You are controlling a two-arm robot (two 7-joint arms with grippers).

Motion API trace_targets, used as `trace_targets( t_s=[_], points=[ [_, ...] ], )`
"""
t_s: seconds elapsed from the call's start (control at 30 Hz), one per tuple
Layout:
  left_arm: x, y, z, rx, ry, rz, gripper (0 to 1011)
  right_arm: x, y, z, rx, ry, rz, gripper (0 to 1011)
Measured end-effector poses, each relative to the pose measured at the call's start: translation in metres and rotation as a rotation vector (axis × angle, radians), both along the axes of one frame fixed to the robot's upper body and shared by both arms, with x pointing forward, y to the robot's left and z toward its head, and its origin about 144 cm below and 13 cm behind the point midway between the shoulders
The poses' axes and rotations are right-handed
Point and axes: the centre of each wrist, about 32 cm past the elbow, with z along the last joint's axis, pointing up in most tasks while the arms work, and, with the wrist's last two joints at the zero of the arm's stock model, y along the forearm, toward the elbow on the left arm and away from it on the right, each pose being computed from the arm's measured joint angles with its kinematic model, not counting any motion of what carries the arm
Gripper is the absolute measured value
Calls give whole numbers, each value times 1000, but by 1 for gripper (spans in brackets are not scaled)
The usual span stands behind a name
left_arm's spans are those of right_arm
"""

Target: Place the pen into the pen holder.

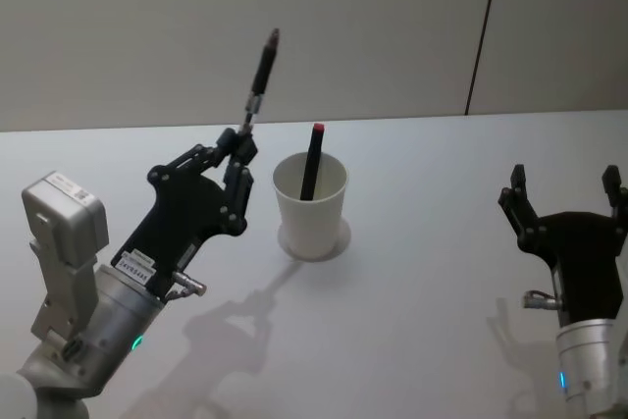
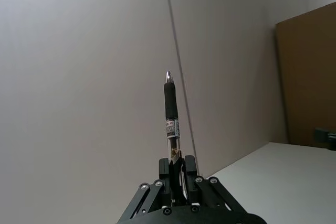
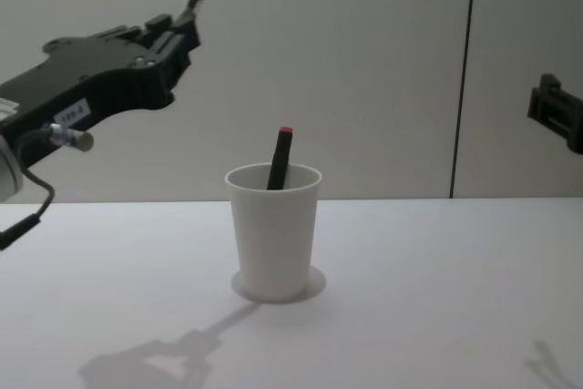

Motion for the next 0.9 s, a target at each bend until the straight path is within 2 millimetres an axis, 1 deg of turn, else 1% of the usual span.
trace_targets(
  t_s=[0.4,0.7,0.9],
  points=[
    [19,9,-4,91,-76,-188,177,0,0,0,0,0,0,1002],
    [39,16,-5,202,-123,-344,177,0,0,0,0,0,0,1002],
    [49,19,-7,253,-142,-405,177,0,0,0,0,0,0,1002]
  ],
)
